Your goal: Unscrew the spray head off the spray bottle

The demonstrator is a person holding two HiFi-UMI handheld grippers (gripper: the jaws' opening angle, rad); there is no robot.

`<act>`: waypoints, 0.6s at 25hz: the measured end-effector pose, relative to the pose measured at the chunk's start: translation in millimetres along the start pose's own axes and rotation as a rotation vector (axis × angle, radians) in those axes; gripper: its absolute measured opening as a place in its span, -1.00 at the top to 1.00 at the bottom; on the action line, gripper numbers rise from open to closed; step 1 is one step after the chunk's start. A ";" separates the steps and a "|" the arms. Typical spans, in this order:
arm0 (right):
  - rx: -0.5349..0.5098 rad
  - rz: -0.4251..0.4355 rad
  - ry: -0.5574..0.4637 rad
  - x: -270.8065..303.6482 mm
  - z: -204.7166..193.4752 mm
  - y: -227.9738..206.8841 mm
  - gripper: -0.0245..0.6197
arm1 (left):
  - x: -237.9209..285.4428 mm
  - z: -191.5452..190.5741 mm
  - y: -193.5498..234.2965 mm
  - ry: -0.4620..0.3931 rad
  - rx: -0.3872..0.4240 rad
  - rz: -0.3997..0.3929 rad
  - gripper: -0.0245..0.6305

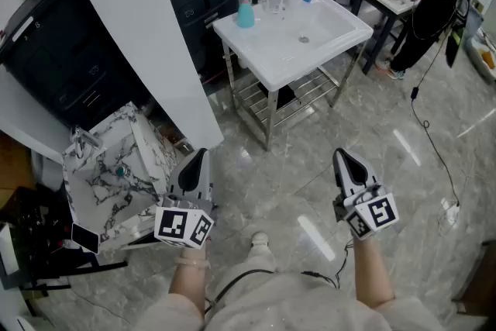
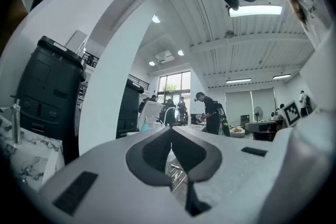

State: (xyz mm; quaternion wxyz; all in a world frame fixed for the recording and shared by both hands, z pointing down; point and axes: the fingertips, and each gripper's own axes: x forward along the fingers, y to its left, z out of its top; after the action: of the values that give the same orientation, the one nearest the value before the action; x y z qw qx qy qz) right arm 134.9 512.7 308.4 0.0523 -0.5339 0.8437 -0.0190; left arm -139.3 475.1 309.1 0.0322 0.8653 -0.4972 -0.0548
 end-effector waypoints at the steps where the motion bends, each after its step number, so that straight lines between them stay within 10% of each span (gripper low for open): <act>1: -0.013 -0.014 0.015 5.1 -5.2 -4.2 0.91 | 5.6 -1.0 4.8 -0.001 0.004 -0.003 0.91; 15: -0.063 -0.065 0.071 68.1 -30.9 -20.3 0.91 | 55.3 -16.5 53.2 0.008 -0.012 -0.050 0.91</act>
State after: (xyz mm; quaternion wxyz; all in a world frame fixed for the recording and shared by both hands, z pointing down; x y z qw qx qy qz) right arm 120.9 441.8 336.3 0.0052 -0.5615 0.8274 -0.0131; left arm -155.2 400.5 327.9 0.0380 0.8776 -0.4747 -0.0549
